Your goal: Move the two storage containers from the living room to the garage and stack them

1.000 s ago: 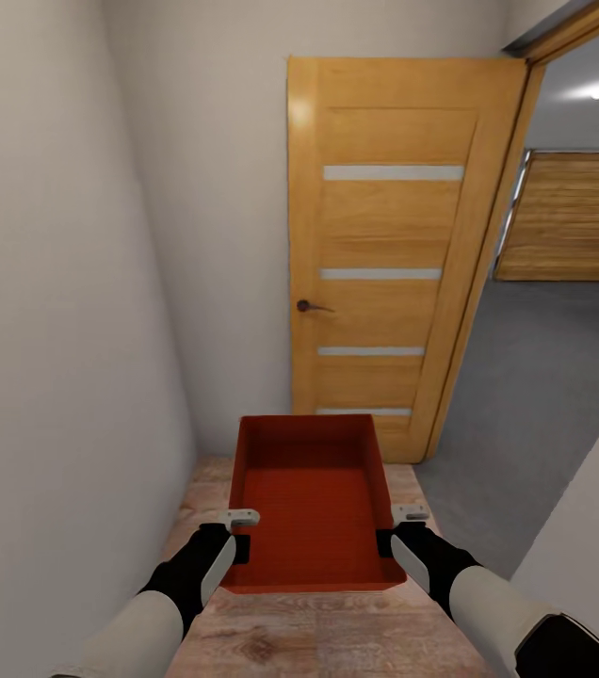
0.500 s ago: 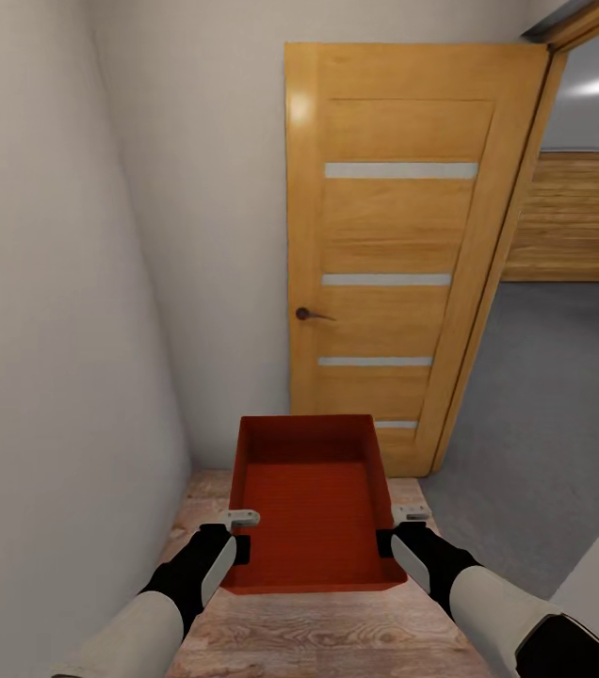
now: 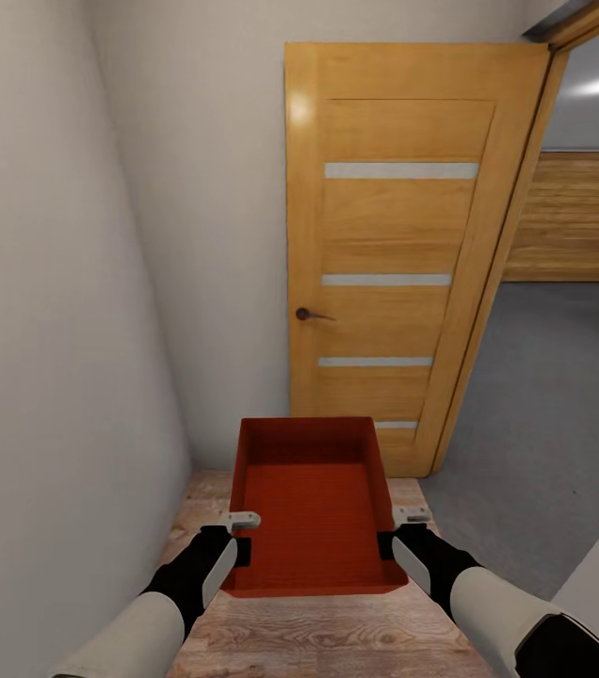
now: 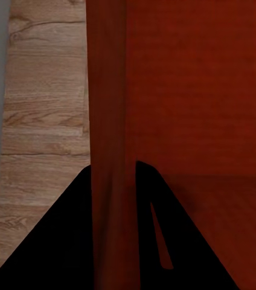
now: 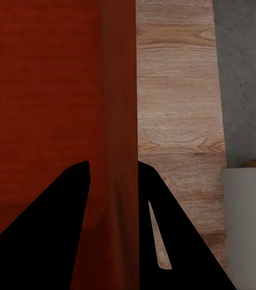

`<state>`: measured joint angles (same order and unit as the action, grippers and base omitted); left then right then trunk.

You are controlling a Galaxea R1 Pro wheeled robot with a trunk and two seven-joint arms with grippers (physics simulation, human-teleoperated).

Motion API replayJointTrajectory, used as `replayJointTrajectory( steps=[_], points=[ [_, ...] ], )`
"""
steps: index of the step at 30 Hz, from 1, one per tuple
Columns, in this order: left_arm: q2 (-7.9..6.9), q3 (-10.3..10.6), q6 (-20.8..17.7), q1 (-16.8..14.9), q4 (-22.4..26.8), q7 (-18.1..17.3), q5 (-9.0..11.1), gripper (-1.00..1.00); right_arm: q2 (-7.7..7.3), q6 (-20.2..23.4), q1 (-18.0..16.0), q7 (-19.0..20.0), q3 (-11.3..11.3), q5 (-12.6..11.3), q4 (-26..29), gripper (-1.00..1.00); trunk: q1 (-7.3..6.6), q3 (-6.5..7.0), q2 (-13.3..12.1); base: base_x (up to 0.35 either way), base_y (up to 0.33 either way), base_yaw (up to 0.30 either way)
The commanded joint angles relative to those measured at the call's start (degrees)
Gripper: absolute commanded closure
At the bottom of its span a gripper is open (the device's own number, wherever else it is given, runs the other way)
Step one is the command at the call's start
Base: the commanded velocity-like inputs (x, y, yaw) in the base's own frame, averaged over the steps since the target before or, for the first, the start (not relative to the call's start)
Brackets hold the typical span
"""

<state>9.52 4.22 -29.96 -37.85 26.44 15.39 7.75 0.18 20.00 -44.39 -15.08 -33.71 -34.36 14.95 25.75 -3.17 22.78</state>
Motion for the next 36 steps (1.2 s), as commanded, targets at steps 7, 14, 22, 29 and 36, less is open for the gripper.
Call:
replayJointTrajectory(
  steps=[7, 14, 22, 29, 36],
  points=[
    [-0.29, 0.54, -0.72, -0.03, -1.21, 0.96, -0.98, 1.0, -0.01, 0.04, -0.08, -0.38, -1.18, -0.87, 1.22, 1.0, 0.04, -0.13, 0.14, 0.0, 0.0, 0.0],
    [-0.3, 0.52, -0.72, -0.03, -1.21, 0.96, -0.98, 1.0, 0.0, 0.04, -0.08, -0.38, -1.18, -0.88, 1.22, 1.0, 0.04, -0.13, 0.14, 0.0, 0.0, 0.0],
    [-0.29, 0.52, -0.72, -0.03, -1.21, 0.96, -0.98, 1.0, -0.05, 0.03, -0.08, -0.38, -1.18, -0.82, 1.22, 1.0, 0.04, -0.13, 0.14, 0.0, 0.0, -0.052],
    [-0.29, 0.52, -0.72, -0.03, -1.21, 0.96, -0.98, 1.0, -0.01, 0.04, -0.08, -0.38, -1.18, -0.86, 1.22, 1.0, 0.04, -0.13, 0.14, 0.0, 0.0, -0.261],
    [-0.29, 0.53, -0.78, -0.03, -1.21, 0.98, -0.98, 1.0, 0.0, 0.04, -0.08, -0.38, -1.17, -0.87, 1.22, 1.0, 0.04, -0.13, 0.14, 0.0, 0.0, -0.284]
  ],
)
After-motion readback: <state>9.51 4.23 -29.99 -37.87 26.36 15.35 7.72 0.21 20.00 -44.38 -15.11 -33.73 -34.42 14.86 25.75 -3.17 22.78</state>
